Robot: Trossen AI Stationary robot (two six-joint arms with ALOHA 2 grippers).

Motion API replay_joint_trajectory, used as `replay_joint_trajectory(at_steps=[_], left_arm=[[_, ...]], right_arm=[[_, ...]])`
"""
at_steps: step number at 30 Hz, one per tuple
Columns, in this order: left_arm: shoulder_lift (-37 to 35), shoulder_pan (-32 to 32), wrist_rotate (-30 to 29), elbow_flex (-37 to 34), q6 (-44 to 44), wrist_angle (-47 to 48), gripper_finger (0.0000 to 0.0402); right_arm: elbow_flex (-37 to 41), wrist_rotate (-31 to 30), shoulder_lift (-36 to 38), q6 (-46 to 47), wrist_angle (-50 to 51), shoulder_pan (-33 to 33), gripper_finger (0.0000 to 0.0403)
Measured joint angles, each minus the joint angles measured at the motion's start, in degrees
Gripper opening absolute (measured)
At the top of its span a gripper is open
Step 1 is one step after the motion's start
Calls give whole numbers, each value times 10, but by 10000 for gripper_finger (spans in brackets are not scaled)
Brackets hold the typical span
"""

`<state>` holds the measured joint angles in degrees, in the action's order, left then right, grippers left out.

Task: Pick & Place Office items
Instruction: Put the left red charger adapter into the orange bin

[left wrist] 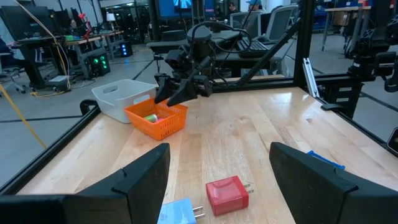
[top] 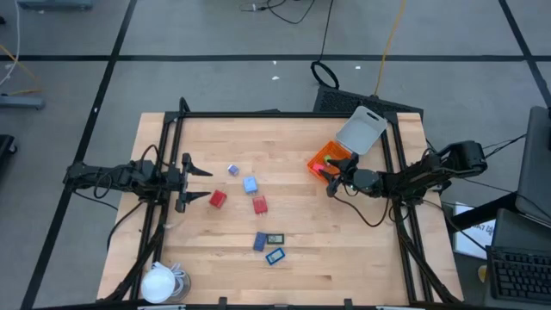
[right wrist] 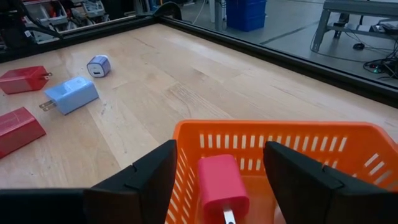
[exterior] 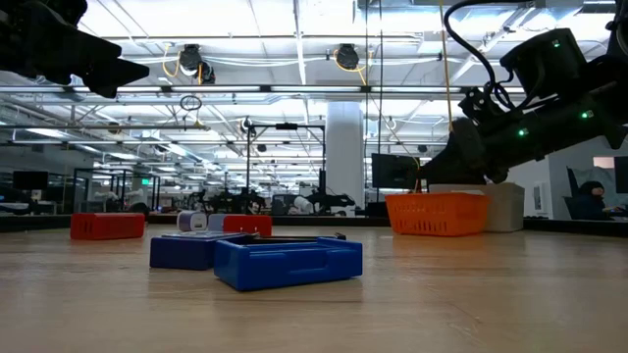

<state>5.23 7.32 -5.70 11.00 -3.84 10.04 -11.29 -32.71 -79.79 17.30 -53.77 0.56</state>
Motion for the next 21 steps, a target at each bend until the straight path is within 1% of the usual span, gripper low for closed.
replay_joint_trajectory(at_steps=[21], left_arm=[[0, 0, 0, 0, 2, -1, 274]], right_arm=[[0, -1, 0, 0, 1, 0, 227]])
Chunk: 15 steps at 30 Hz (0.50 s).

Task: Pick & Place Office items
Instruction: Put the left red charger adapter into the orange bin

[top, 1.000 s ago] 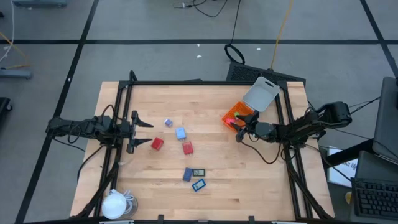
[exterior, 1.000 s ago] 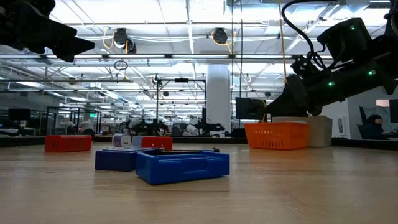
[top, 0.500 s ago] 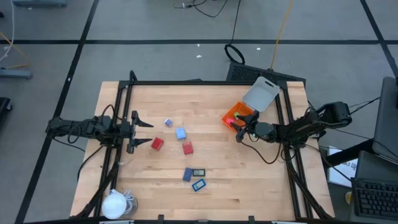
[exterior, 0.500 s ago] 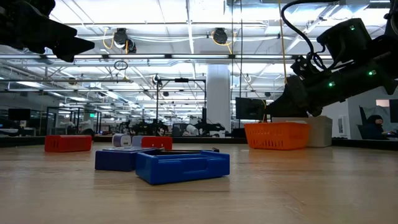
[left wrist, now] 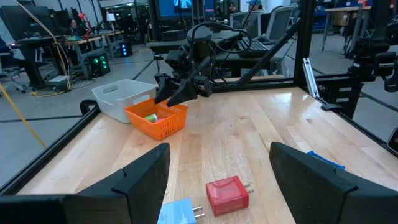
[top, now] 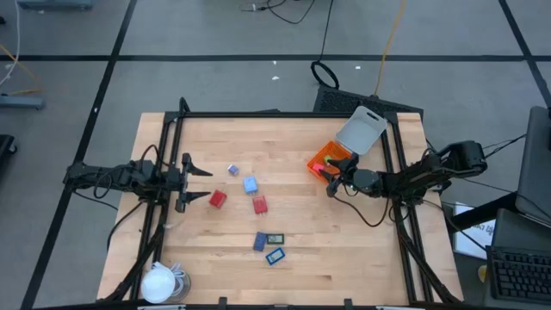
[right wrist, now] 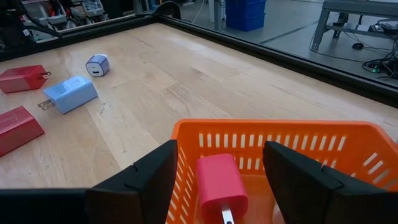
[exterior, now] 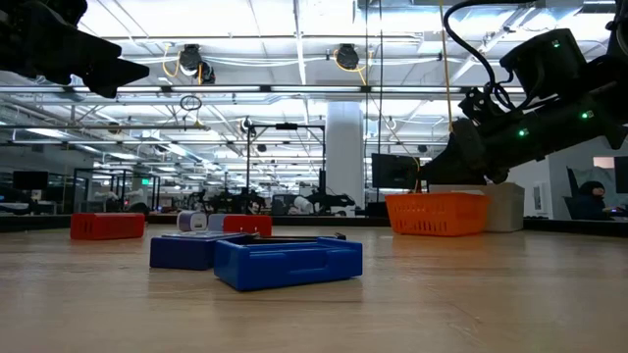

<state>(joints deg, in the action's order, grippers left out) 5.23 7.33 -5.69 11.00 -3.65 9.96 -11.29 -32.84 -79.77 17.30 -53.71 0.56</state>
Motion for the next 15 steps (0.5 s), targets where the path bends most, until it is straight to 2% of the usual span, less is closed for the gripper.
replay_joint_trajectory(at_steps=[8, 12, 15], left_arm=[[0, 0, 0, 0, 45, -28, 273], [0, 0, 0, 0, 38, -40, 273], [0, 0, -2, 0, 29, -44, 274]], right_arm=[[0, 0, 2, -15, 0, 0, 226], [0, 2, 38, -47, 0, -4, 226], [0, 38, 86, -70, 1, -9, 226]])
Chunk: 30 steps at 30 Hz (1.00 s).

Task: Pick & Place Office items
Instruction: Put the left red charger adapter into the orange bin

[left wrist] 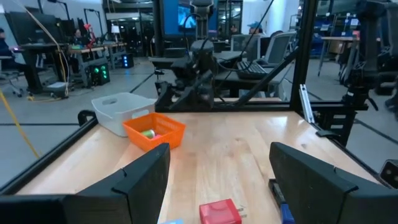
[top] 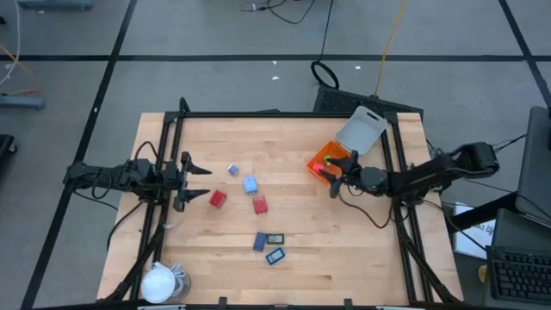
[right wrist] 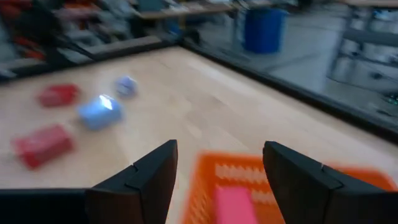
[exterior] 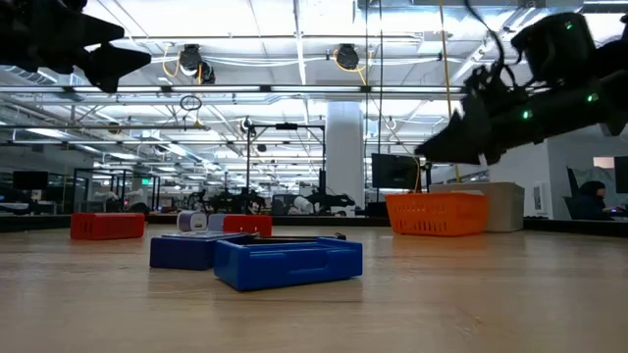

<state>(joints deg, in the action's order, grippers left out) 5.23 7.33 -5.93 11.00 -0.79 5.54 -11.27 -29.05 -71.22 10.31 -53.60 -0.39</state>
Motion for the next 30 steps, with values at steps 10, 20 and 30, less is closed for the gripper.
replay_joint_trajectory(at_steps=[10, 20, 30], left_arm=[[25, 0, 15, -3, 24, -20, 274], [128, 0, 15, -102, 62, -342, 273], [175, 0, -49, -99, 308, -357, 274]], right_arm=[[0, 243, 219, -10, 81, -1, 220], [-34, 345, 424, -56, 309, 8, 219], [-92, 351, 470, -56, 486, 12, 217]])
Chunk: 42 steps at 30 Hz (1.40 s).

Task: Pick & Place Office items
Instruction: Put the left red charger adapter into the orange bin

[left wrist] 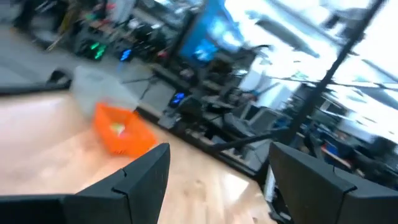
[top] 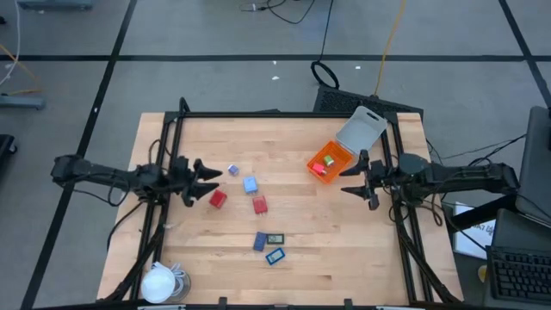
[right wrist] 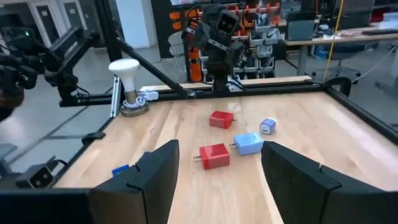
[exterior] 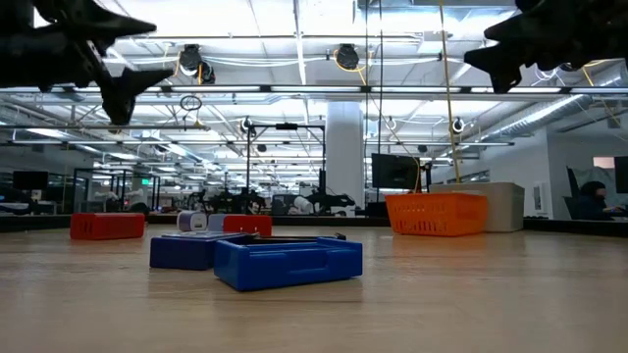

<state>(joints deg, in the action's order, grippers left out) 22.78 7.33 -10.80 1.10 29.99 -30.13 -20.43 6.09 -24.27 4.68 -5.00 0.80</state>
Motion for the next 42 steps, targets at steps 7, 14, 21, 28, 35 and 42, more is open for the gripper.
replay_joint_trajectory(at_steps=[7, 14, 21, 28, 35, 42], left_arm=[[82, 0, -19, 0, 77, 1, 274], [167, 34, -6, 67, 91, 70, 273], [274, 75, -53, 280, 149, 459, 273], [389, 69, -98, 396, 299, 733, 273], [480, 52, -45, 397, 325, 754, 273], [549, 39, -8, 397, 356, 776, 273]], right_arm=[[0, 0, 0, -38, -4, 0, 217], [0, 0, 0, -39, -7, 0, 216], [0, 0, -2, -39, -8, 0, 213], [-1, 0, -16, -39, -8, 0, 212], [-1, 0, -26, -38, -8, 0, 212], [-1, 0, -34, -14, -8, 0, 211]])
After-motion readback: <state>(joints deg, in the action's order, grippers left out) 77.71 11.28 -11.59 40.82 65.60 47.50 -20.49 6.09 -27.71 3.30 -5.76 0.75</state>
